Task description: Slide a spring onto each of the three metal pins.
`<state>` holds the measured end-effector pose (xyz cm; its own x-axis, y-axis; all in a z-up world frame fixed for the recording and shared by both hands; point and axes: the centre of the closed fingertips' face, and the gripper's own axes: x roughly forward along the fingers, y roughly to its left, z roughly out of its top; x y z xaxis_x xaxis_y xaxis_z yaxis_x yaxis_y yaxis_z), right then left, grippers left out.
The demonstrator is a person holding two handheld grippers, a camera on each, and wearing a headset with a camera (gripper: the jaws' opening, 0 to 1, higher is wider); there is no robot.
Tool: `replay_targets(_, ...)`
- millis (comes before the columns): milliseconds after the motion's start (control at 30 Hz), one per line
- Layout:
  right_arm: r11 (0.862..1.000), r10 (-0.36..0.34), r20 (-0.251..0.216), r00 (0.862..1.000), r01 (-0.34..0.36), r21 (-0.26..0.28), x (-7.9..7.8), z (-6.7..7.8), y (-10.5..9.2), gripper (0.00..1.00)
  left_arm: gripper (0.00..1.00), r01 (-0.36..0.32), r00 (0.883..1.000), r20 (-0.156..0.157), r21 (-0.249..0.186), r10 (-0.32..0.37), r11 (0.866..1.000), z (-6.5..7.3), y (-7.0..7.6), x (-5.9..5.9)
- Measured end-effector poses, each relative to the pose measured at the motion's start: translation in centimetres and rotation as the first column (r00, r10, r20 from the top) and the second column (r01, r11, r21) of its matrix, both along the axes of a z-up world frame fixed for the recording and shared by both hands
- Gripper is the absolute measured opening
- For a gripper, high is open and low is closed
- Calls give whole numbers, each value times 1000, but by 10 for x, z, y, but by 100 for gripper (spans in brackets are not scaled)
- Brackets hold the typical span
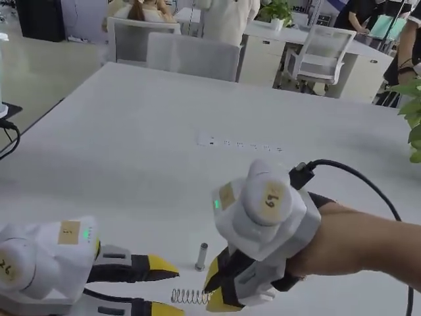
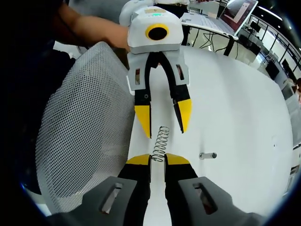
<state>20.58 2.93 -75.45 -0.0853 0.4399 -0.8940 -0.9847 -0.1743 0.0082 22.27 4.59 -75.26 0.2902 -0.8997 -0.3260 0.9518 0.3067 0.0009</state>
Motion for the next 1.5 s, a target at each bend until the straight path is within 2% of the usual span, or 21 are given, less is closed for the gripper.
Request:
replay_targets(200, 999, 34, -8, 999, -34, -1, -4, 2, 2, 7, 16, 29, 1000, 2, -4, -29, 1000, 3, -5, -4)
replay_targets(400, 998, 59, -9, 998, -59, -4, -5, 4, 2, 7, 6, 62, 998, -13, -4, -62, 998, 2, -10, -10)
replay_targets(800, 997, 72, -6, 997, -72, -2, -3, 10, 0, 7, 3, 71, 997, -18, -8, -71, 997, 2, -15, -11)
replay_targets(1033, 998, 56, 5, 998, -56, 1, -1, 17, 3, 7, 3, 66, 998, -6, -7, -66, 998, 3, -18, -10)
replay_targets(1500, 998, 58, 17, 998, -59, 35, -4, 33, 20, 7, 3, 65, 998, 12, -19, -65, 998, 6, -20, -9)
